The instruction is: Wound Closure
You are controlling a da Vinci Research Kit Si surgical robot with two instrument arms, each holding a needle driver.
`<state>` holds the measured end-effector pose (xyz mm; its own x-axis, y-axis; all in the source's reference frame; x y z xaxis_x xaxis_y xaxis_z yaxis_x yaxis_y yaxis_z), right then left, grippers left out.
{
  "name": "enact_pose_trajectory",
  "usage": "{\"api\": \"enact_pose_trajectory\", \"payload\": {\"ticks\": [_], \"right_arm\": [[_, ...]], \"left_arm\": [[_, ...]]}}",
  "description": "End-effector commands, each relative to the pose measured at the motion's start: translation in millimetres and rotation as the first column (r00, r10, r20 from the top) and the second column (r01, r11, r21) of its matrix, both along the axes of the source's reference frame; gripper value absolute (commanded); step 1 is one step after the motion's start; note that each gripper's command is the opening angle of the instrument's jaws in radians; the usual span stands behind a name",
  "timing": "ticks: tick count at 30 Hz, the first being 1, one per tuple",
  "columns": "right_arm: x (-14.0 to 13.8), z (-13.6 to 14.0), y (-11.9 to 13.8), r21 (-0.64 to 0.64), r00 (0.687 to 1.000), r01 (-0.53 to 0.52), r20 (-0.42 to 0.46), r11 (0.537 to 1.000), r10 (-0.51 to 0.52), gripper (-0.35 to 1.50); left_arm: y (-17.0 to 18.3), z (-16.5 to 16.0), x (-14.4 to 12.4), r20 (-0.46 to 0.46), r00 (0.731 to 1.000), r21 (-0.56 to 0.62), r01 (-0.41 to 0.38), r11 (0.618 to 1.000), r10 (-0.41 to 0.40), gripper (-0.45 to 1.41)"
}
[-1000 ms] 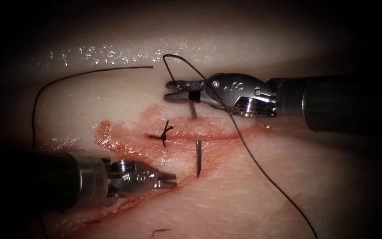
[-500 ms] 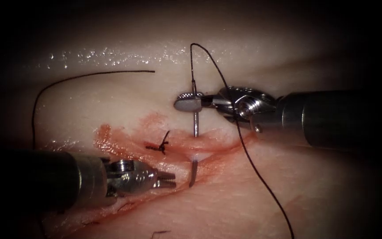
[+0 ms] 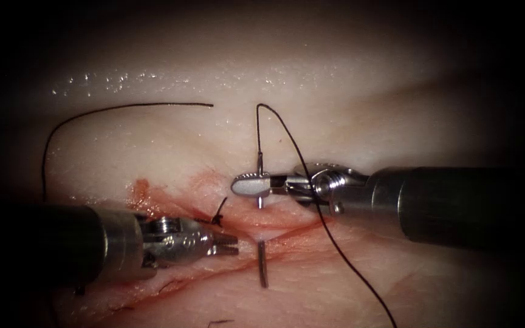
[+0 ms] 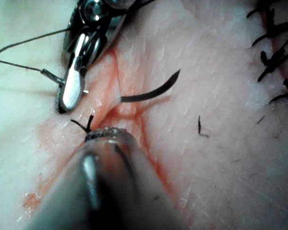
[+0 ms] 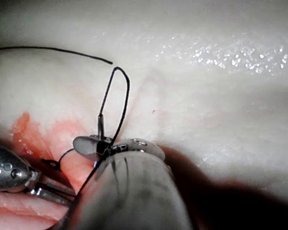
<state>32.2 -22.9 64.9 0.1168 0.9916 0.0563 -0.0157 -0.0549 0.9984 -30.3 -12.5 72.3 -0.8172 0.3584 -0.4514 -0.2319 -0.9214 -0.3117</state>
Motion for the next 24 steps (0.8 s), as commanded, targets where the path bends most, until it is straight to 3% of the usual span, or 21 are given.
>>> {"api": "enact_pose_trajectory", "payload": {"ticks": [1, 6, 7, 8, 9, 10, 11, 13, 18, 19, 24], "right_arm": [[0.7, -0.7, -0.2, 0.005, 1.000, 0.001, -0.001, 1.000, -0.001, -0.35], [0.6, -1.3, 1.2, -0.033, 0.998, -0.068, 0.015, 0.997, 0.068, -0.35], [0.5, -1.2, 2.6, -0.179, 0.992, -0.125, -0.034, 0.976, 0.121, -0.15], [0.5, -1.2, 2.6, -0.179, 0.992, -0.125, -0.034, 0.976, 0.121, -0.15], [0.3, -1.1, 3.2, -0.209, 0.987, -0.159, -0.048, 0.965, 0.153, 0.27], [-0.2, -0.8, 4.6, -0.292, 0.973, -0.229, -0.059, 0.929, 0.221, 1.11], [-0.2, -0.8, 4.6, -0.292, 0.973, -0.229, -0.059, 0.929, 0.221, 1.11], [-1.6, -0.2, 6.8, -0.388, 0.952, -0.297, -0.044, 0.873, 0.304, 1.43], [-4.9, 0.5, 8.5, -0.413, 0.923, -0.373, -0.070, 0.831, 0.380, 1.47], [-7.0, 0.9, 9.1, -0.413, 0.914, -0.393, -0.077, 0.822, 0.398, 1.47], [-11.1, 1.6, 9.4, -0.427, 0.907, -0.405, -0.075, 0.808, 0.415, 1.45]], "left_arm": [[-0.1, 0.6, -0.6, 0.002, 1.000, 0.000, -0.001, 1.000, 0.001, 0.20], [-0.2, 0.6, -0.5, 0.002, 1.000, 0.000, -0.001, 1.000, 0.001, 0.20], [-0.3, 0.5, -0.5, 0.002, 1.000, 0.000, -0.001, 1.000, 0.001, 0.20], [-0.3, 0.5, -0.5, 0.002, 1.000, 0.000, -0.001, 1.000, 0.001, 0.20], [-0.4, 0.4, -0.5, 0.002, 1.000, 0.001, -0.001, 1.000, 0.001, 0.20], [-0.5, 0.2, -0.4, 0.005, 1.000, -0.013, -0.021, 1.000, 0.021, 0.20], [-0.5, 0.2, -0.4, 0.005, 1.000, -0.013, -0.021, 1.000, 0.021, 0.20], [-1.0, -0.3, -0.2, 0.053, 0.997, -0.066, -0.047, 0.997, 0.051, 0.20], [-1.4, -0.9, 0.0, 0.161, 0.981, -0.147, -0.085, 0.986, 0.109, 0.25], [-1.6, -1.1, -0.1, 0.195, 0.971, -0.187, -0.103, 0.977, 0.140, 0.29], [-1.4, -1.0, -0.5, 0.245, 0.951, -0.273, -0.116, 0.955, 0.186, 0.42]]}}
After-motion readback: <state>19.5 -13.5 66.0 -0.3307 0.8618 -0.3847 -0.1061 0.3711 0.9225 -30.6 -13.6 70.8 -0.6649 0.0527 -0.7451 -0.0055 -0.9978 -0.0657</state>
